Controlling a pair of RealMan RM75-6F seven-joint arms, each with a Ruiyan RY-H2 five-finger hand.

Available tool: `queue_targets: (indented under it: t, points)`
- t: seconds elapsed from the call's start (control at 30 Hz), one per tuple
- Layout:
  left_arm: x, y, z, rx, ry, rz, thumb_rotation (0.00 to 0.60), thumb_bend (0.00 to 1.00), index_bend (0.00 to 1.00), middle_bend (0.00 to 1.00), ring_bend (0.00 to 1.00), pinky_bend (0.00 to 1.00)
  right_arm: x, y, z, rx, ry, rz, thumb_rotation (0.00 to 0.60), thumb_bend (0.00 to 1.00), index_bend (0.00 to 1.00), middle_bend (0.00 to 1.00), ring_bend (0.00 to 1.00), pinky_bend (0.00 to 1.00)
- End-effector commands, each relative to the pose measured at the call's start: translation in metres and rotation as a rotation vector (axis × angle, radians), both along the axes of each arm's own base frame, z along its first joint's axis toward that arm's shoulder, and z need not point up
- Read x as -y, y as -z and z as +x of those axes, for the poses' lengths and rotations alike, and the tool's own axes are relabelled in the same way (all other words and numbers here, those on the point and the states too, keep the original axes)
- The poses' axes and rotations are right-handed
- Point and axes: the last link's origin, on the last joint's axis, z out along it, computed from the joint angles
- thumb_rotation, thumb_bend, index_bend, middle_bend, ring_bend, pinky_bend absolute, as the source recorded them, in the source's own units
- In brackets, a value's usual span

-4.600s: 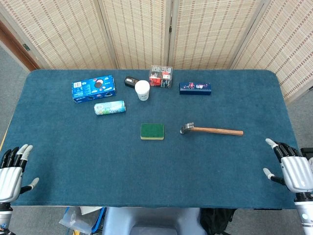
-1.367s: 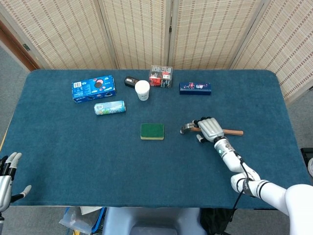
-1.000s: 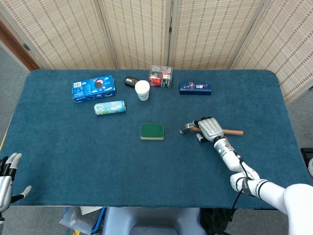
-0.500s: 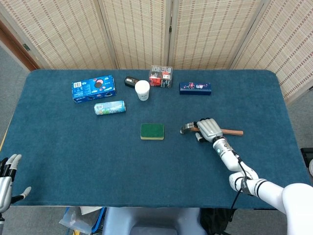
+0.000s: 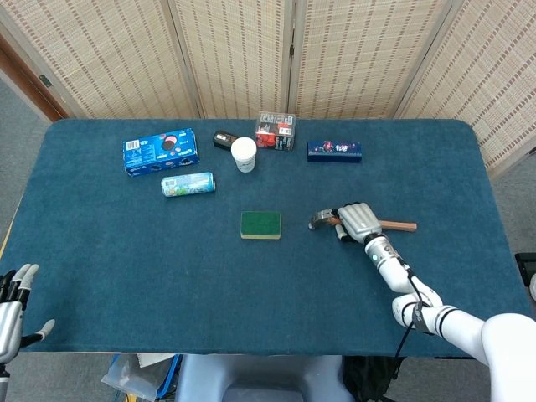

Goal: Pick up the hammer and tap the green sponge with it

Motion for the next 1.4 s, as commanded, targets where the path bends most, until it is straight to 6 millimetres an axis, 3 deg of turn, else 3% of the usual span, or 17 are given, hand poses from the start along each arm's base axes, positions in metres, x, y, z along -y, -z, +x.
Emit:
queue_targets:
  t: [0.03, 0.4, 0.7, 1.07, 1.4]
  points:
    - [0.0, 0.0, 0.0, 0.001, -0.001, -0.001, 0.6, 0.18, 0.0, 0.0, 0.0, 0.0, 0.0, -0.001, -0.001, 0.005, 0.0, -0.005, 0.6, 0.63, 0.47, 0.56, 0.34, 0.29]
    - [-0.002, 0.002, -0.001, 0.004, -0.009, -0.006, 0.6, 0.18, 0.0, 0.0, 0.0, 0.0, -0.002, -0.009, -0.004, 0.052, -0.001, -0.034, 0.6, 0.67, 0.57, 0.67, 0.48, 0.4]
    - [-0.001, 0.001, -0.001, 0.001, -0.012, -0.005, 0.6, 0.18, 0.0, 0.0, 0.0, 0.0, -0.007, -0.024, 0.0, 0.104, -0.047, -0.069, 0.6, 0.71, 0.62, 0.77, 0.66, 0.7]
    - [-0.001, 0.002, 0.002, -0.004, -0.005, -0.011, 0.6, 0.18, 0.0, 0.0, 0.0, 0.0, -0.014, -0.047, 0.023, 0.169, -0.09, -0.05, 0.6, 0.72, 0.63, 0.79, 0.69, 0.76]
    - [0.0, 0.002, 0.002, -0.004, -0.003, -0.012, 0.6, 0.17, 0.0, 0.0, 0.0, 0.0, -0.019, -0.039, 0.058, 0.254, -0.089, 0.052, 0.6, 0.73, 0.63, 0.79, 0.7, 0.77]
